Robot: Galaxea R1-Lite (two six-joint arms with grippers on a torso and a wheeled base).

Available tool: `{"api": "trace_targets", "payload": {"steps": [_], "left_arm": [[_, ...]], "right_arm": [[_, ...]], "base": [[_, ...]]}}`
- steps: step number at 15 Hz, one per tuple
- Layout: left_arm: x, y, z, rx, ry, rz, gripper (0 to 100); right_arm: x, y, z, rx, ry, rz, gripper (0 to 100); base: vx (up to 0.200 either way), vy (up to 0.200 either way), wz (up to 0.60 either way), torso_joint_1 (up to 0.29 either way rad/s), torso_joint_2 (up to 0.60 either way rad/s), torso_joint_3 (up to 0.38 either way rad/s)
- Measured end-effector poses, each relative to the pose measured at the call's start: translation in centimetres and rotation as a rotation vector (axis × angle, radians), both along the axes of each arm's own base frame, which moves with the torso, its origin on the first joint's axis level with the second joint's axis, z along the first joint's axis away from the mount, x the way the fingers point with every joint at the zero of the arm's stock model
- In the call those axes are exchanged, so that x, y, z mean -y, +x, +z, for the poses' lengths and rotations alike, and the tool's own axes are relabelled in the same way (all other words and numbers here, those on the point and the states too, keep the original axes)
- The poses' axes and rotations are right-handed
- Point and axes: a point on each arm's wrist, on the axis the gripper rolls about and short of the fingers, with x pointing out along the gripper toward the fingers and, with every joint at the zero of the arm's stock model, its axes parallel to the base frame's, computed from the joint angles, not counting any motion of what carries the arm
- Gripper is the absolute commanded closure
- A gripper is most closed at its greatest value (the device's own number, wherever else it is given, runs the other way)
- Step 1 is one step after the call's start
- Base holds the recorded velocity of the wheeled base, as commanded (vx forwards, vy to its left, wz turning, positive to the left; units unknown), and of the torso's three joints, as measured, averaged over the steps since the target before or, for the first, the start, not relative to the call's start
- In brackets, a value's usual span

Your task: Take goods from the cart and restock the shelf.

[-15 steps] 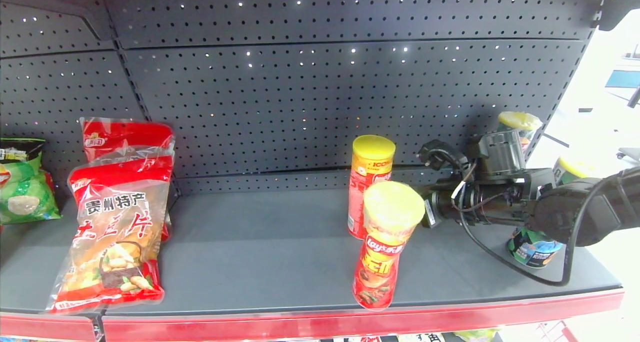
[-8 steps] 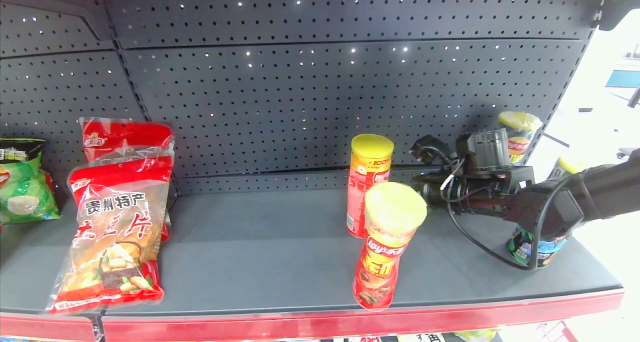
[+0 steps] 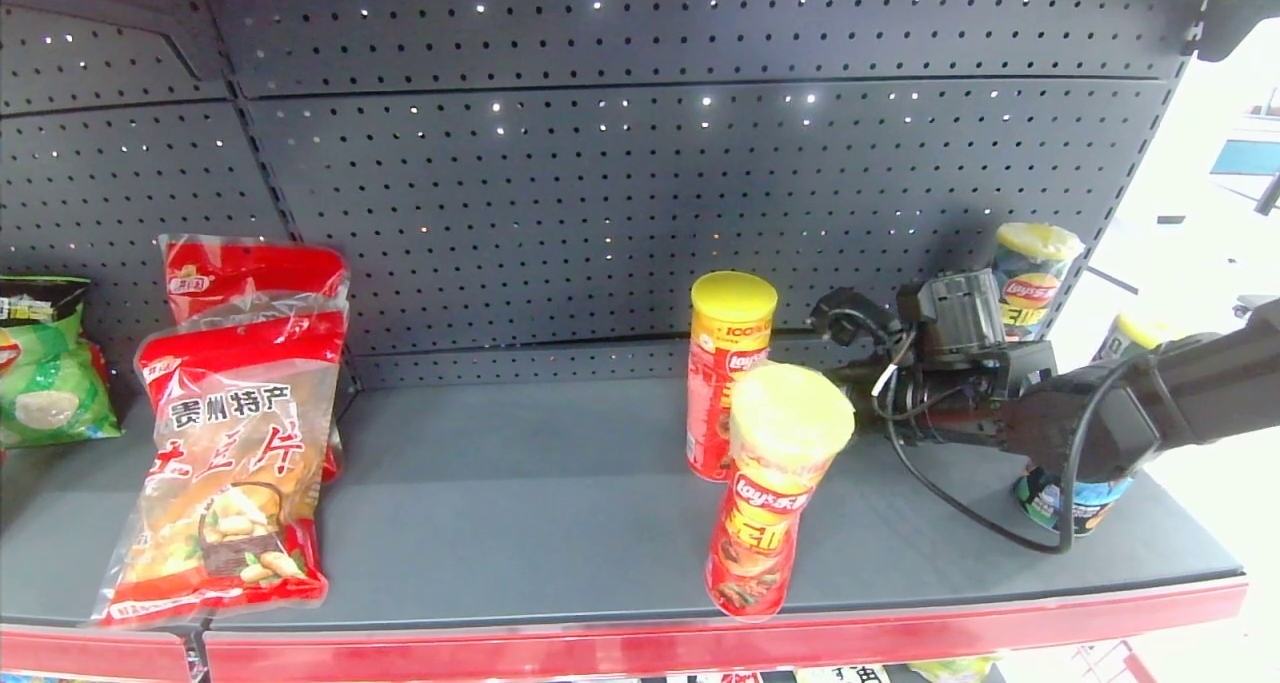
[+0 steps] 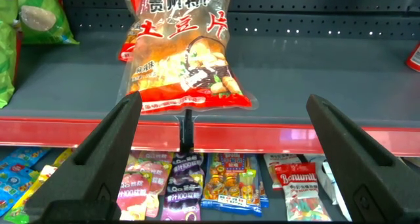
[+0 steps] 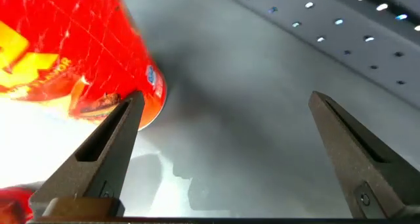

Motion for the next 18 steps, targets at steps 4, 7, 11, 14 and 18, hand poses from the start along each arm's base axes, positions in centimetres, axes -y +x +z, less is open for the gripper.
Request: {"api": "trace_targets", "payload": {"steps": [4,7,11,14,18], "left_arm": [[0.0,0.0,0.0,0.0,0.0,0.0,0],[0.0,0.0,0.0,0.0,0.0,0.0,0],[0.0,0.0,0.0,0.0,0.0,0.0,0],[0.0,0.0,0.0,0.0,0.0,-0.001,0],[0.0,0.0,0.0,0.0,0.0,0.0,0]], "right_arm": [[-0.1,-0.4,0.2,0.001,0.001,0.007,0],[0.1,-0.7,0.3,-0.002,0.0,0.005,0],[0.9,-1.0,0.2,-0.008,-0.003,-0.014,0],[2.6,-1.6,0.7,-0.003,-0.005,-0.056,0],[4.4,-4.1,2.6,0.034,0.008,-0.087,0]], "base": [[0.0,0.0,0.0,0.0,0.0,0.0],[0.0,0.0,0.0,0.0,0.0,0.0],[0.0,0.0,0.0,0.0,0.0,0.0],[0.0,0.0,0.0,0.0,0.0,0.0],[0.0,0.0,0.0,0.0,0.0,0.0]]}}
